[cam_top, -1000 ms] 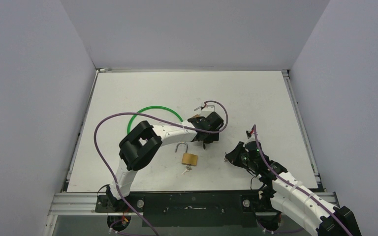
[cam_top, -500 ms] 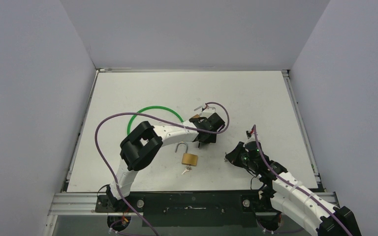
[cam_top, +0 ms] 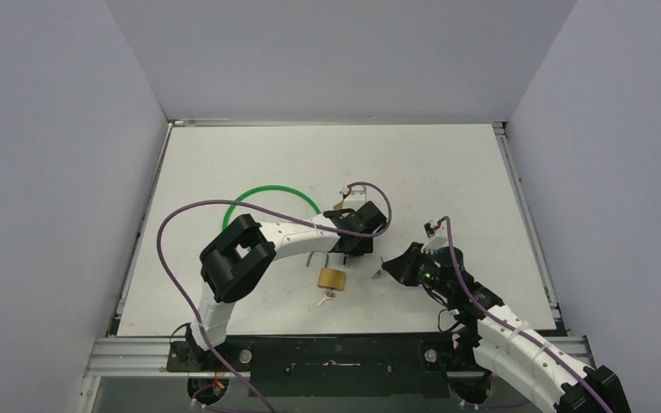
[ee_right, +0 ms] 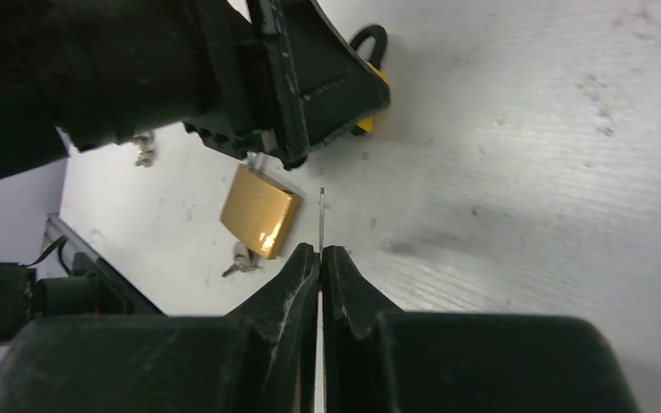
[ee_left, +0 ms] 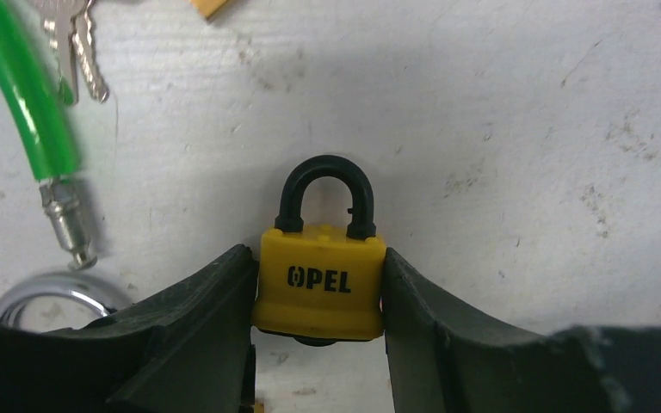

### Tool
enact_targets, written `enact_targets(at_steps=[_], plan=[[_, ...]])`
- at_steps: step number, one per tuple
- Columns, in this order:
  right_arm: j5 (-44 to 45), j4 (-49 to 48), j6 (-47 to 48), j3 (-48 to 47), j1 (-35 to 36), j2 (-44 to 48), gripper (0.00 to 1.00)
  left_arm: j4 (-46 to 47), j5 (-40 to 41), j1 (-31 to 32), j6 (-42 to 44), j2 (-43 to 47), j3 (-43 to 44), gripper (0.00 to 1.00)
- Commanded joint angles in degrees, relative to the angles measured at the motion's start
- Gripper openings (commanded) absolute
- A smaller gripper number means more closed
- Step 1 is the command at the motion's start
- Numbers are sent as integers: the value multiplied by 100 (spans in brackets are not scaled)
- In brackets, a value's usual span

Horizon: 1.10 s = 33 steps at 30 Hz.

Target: Unlock with the key

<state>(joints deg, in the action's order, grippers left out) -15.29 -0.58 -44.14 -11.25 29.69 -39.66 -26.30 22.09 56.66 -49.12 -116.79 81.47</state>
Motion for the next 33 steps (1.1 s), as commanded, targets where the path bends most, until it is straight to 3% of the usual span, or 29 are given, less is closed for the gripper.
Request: enact_targets(at_steps=[1, 10, 25, 33], plan=[[-583, -1311, 147, 50, 102, -200, 0, 122, -210, 38, -996, 700, -256, 0], [-837, -2308, -42, 247, 483, -754, 0, -165, -623, 47, -1869, 1117, -291, 0], [-366, -3210, -484, 334, 552, -1631, 0, 537, -872, 47, -2053, 1743, -959, 0], [-87, -3147, -573, 274, 555, -1702, 0, 643, -881, 55, -2092, 1819, -1086, 0]])
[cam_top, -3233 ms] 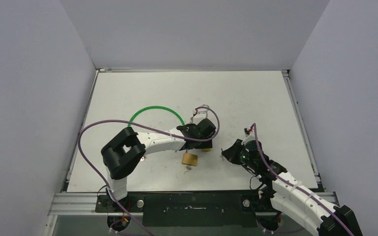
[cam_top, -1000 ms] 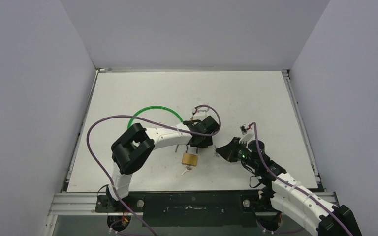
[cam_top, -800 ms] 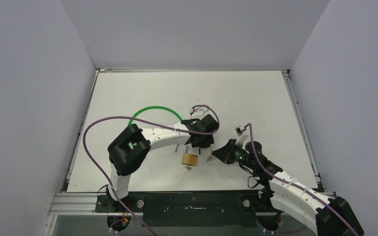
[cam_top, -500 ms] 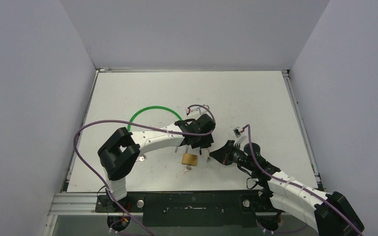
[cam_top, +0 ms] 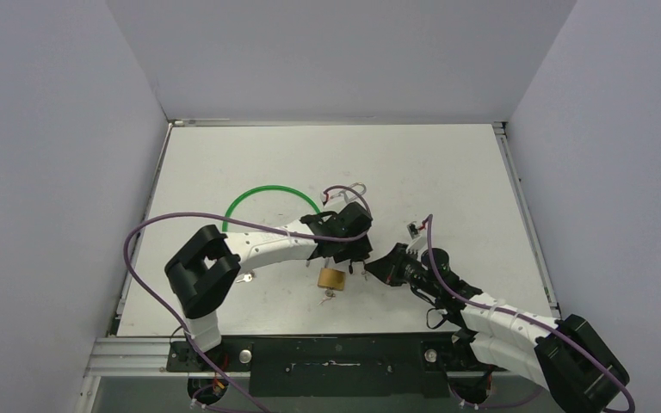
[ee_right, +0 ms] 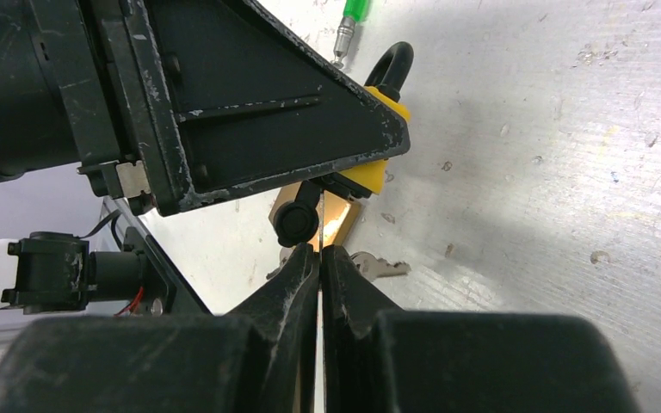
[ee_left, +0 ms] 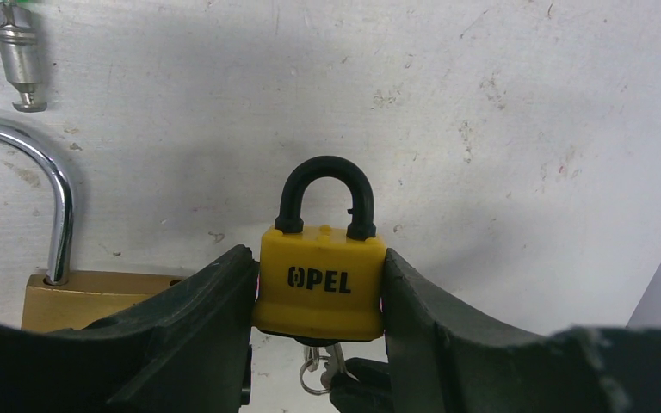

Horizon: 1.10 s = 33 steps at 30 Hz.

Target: Unlock with the key

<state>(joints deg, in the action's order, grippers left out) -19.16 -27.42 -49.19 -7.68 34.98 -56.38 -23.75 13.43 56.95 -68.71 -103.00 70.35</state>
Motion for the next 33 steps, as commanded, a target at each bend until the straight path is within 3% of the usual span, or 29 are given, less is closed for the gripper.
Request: enact_targets(at_steps=[1, 33], plan=[[311, -459, -65, -96, 26, -47, 0, 396, -24, 27, -141, 451, 17, 0], [471, -998, -579, -90, 18, -363, 0, 939, -119, 106, -493, 647, -502, 0]])
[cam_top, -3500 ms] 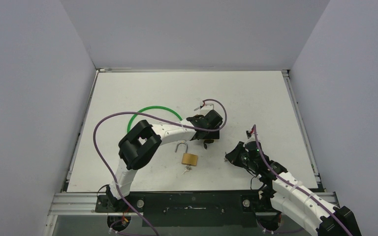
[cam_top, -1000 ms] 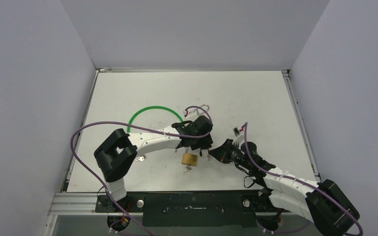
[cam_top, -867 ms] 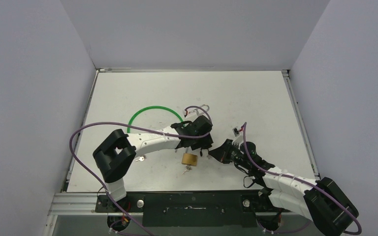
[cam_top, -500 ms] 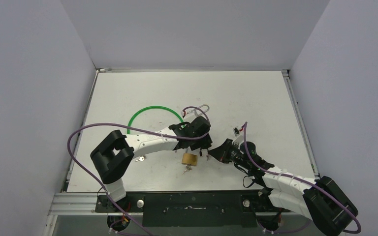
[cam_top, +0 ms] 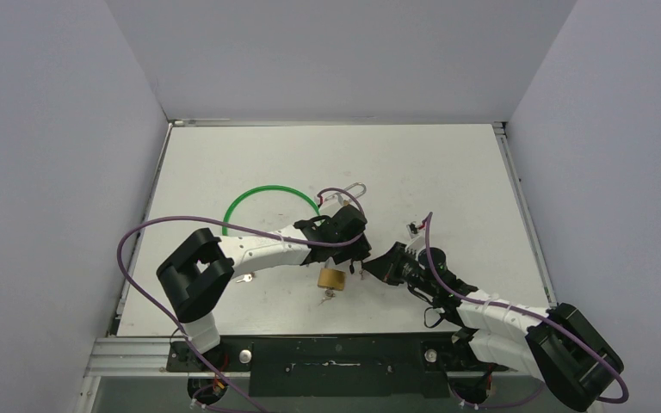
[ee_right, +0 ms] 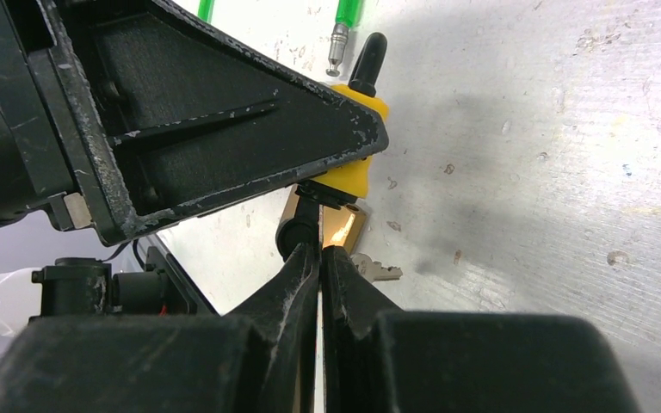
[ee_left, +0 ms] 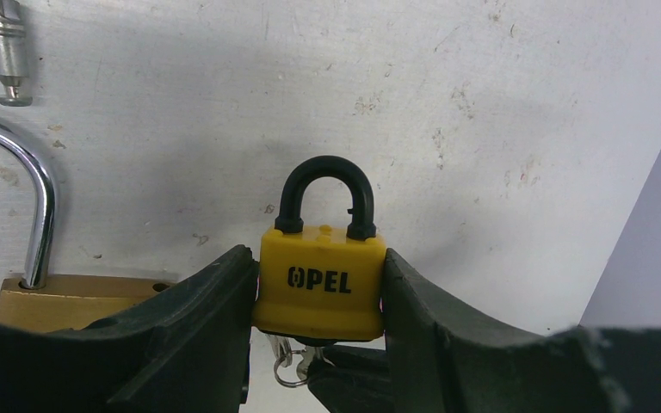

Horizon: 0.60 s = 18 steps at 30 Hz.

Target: Unlock with the key

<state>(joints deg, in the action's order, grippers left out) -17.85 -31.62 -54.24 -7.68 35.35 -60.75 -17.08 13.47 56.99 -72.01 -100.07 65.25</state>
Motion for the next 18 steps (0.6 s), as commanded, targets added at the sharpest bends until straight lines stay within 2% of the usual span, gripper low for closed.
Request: enact_targets(at_steps=[1, 6, 18], plan=[[388, -543, -85, -85, -12, 117, 0, 253, -98, 102, -164, 363, 1, 0], [595, -244, -138, -84, -74, 235, 0, 234, -58, 102, -189, 407, -37, 0], [509, -291, -176, -49, -187, 231, 0, 208, -3, 97, -226, 410, -61, 0]])
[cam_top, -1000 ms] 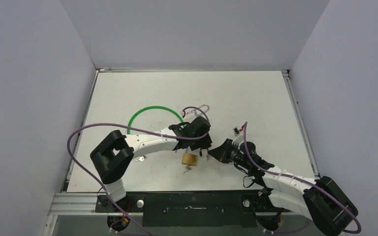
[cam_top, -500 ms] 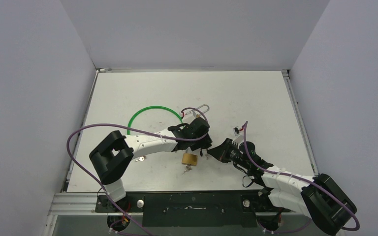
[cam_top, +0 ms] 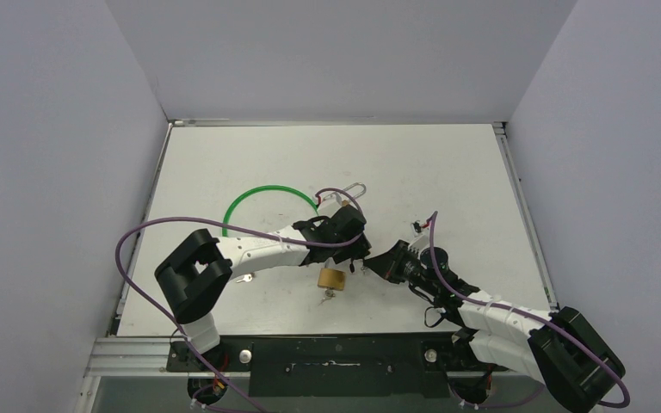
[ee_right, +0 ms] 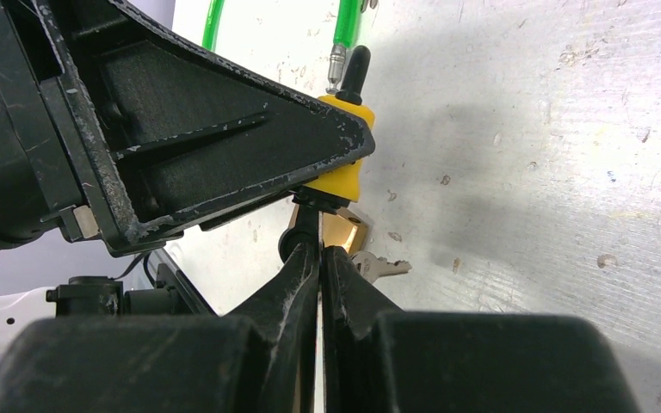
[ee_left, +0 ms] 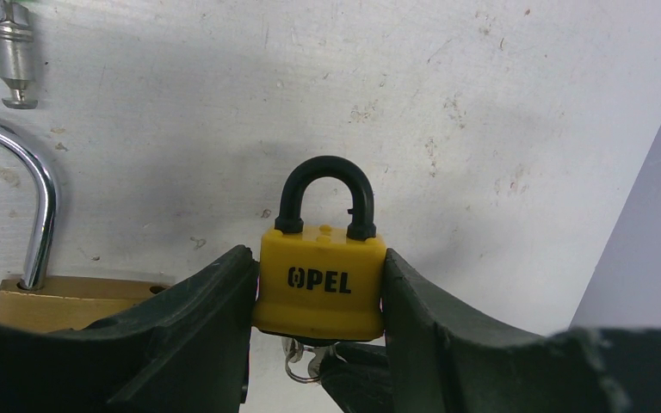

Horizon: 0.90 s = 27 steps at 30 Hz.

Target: Unlock with the key

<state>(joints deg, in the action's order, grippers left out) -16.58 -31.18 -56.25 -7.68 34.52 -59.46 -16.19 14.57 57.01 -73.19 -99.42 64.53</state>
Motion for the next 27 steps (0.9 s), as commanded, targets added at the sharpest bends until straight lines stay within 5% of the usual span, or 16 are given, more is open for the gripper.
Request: enact_targets(at_steps=[1, 27], plan=[[383, -336, 26, -49, -104, 91, 0, 138, -112, 91, -106, 344, 7, 0], [953, 372, -248, -1331, 19, -1091, 0, 1202, -830, 134, -595, 385, -462, 0]])
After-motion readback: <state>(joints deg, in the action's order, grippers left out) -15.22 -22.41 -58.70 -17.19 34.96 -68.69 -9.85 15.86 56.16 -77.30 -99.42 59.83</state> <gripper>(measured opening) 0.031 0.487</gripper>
